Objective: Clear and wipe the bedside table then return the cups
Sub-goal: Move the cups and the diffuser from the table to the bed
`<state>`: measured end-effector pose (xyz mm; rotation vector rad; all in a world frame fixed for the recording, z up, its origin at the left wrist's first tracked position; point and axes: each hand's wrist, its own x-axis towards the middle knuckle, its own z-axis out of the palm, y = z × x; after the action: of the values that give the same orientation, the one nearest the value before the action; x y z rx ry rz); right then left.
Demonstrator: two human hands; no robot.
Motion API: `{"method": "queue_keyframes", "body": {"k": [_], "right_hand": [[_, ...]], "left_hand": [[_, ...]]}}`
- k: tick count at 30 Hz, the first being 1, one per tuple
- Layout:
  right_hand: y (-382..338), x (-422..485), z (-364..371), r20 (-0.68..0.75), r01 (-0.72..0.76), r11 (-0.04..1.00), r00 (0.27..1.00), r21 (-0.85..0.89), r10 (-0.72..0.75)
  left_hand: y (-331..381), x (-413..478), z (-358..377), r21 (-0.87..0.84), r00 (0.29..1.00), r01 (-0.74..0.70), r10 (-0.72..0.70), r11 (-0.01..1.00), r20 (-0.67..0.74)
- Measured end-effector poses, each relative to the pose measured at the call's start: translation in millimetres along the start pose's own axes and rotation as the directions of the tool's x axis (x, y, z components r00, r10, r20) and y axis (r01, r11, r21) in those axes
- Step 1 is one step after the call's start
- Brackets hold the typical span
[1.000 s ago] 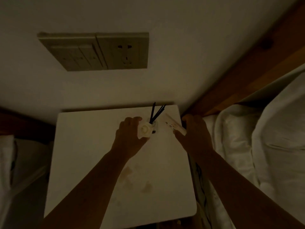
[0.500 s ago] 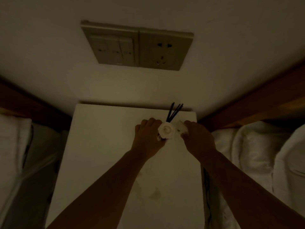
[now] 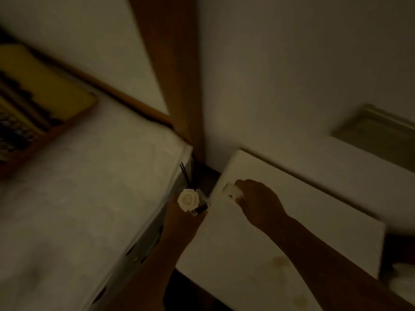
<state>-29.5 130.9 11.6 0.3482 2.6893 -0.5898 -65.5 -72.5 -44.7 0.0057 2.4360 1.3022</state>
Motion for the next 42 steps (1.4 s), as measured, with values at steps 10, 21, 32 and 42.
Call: {"method": "queue_keyframes", "body": {"k": [10, 21, 32, 42], "right_hand": [[-190, 100, 57, 0.142, 0.341, 0.930, 0.936, -0.140, -0.322], [-324, 130, 110, 0.112, 0.551, 0.742, 0.825, -0.382, -0.555], [-335, 125, 154, 0.134, 0.550, 0.754, 0.830, -0.358, -0.542], [-324, 96, 122, 0.180, 0.430, 0.856, 0.902, -0.288, -0.392]], "left_hand": [[-95, 17, -158, -0.044, 0.934, 0.090, -0.100, 0.995, -0.343], [-169, 2, -242, -0.002, 0.804, 0.225, -0.187, 0.974, -0.564], [-192, -3, -236, 0.127, 0.804, 0.251, -0.134, 0.960, -0.580], [-186, -26, -236, -0.020, 0.816, 0.368, -0.334, 0.930, -0.471]]}}
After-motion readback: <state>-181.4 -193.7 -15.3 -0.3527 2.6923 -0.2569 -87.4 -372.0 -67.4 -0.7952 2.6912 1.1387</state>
